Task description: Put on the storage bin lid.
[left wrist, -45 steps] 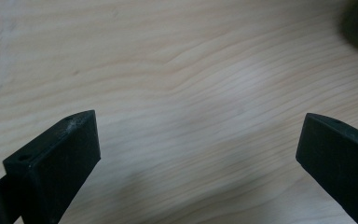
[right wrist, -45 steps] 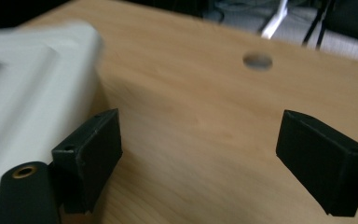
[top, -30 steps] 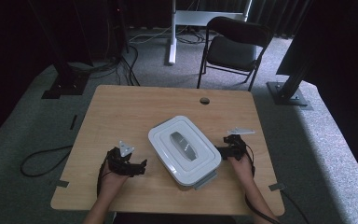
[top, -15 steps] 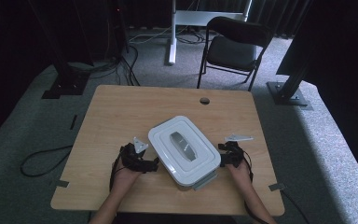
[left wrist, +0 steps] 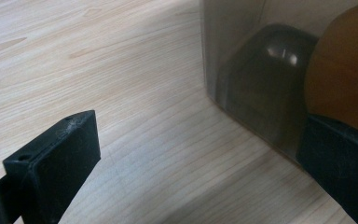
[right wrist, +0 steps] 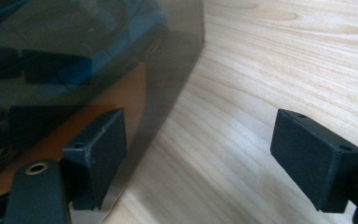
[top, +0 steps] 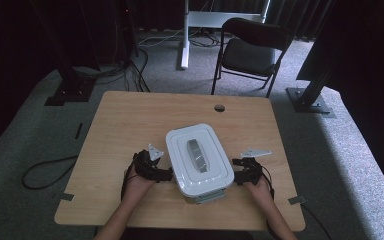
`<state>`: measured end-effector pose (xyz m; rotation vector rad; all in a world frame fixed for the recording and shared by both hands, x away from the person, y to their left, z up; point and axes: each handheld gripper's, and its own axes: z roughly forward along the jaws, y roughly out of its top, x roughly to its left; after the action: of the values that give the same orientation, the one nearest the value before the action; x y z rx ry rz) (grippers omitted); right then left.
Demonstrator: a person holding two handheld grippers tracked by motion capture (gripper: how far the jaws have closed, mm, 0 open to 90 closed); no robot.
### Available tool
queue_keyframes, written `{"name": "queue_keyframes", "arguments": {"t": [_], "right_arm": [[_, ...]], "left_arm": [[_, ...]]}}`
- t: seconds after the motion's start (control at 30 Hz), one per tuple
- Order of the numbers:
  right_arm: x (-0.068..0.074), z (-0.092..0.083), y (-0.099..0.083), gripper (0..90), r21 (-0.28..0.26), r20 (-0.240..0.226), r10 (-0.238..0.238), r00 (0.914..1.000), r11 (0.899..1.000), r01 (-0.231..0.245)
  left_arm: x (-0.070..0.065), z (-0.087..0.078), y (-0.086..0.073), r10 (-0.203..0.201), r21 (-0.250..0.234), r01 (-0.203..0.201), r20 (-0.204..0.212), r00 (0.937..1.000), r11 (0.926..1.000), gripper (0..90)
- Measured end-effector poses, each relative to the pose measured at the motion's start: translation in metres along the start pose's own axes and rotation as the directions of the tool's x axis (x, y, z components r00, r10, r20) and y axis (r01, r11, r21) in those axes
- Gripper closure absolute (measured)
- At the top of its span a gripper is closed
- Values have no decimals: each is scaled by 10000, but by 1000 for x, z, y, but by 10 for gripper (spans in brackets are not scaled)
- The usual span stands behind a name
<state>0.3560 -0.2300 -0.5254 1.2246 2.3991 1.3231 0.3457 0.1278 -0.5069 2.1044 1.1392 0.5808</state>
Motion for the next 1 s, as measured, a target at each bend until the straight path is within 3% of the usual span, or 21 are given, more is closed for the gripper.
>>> {"name": "queue_keyframes", "arguments": {"t": [0.37,0.57,0.67,0.8,0.87,0.9,1.0], "right_arm": [[9,-8,-3,179,-153,-642,-245,9976,9996,236],[14,-10,1,189,-241,-1226,-369,9918,9991,341],[16,-9,3,150,-278,-883,-340,9955,9991,317],[11,-15,2,139,-751,121,-429,9990,9962,437],[10,-15,1,138,-725,238,-461,9987,9962,477],[5,-15,-4,137,-567,518,-331,9981,9977,360],[2,-16,-8,137,-524,571,-193,9982,9984,223]], "left_arm": [[2,4,7,293,85,-292,-87,9995,9995,1],[9,2,5,141,-11,-141,-62,9999,9999,1],[11,2,3,155,-103,-154,157,9998,9998,1],[15,0,1,107,-273,-102,172,9998,9996,1],[16,0,0,54,-226,-49,244,9997,9997,1],[17,-1,-1,30,-261,-23,269,9996,9997,1],[20,-1,-4,-45,-310,60,464,9989,9995,1]]}}
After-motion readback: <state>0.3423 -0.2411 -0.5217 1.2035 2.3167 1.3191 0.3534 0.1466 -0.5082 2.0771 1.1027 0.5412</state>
